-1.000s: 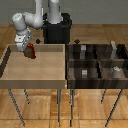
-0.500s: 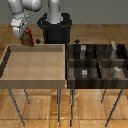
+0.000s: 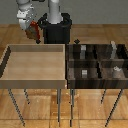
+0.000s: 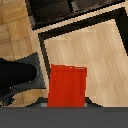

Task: Place the box of cereal into the appropriate compartment.

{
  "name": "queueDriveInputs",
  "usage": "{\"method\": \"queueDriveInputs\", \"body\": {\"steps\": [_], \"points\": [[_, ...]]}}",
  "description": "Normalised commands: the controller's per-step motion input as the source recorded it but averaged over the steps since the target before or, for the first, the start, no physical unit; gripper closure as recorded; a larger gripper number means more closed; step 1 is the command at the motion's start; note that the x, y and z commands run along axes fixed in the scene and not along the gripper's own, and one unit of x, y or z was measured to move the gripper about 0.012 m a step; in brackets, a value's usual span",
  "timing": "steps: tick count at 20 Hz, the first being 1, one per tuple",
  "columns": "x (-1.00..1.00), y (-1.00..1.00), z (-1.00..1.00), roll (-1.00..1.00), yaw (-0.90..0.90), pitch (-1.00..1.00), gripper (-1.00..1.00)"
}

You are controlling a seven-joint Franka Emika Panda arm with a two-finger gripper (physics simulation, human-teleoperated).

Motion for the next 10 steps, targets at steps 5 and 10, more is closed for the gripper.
{"method": "queueDriveInputs", "body": {"steps": [5, 10], "points": [[0.0, 1.0, 0.0, 0.0, 0.0, 0.0, 1.0], [0.0, 1.0, 0.0, 0.0, 0.0, 0.0, 1.0]]}}
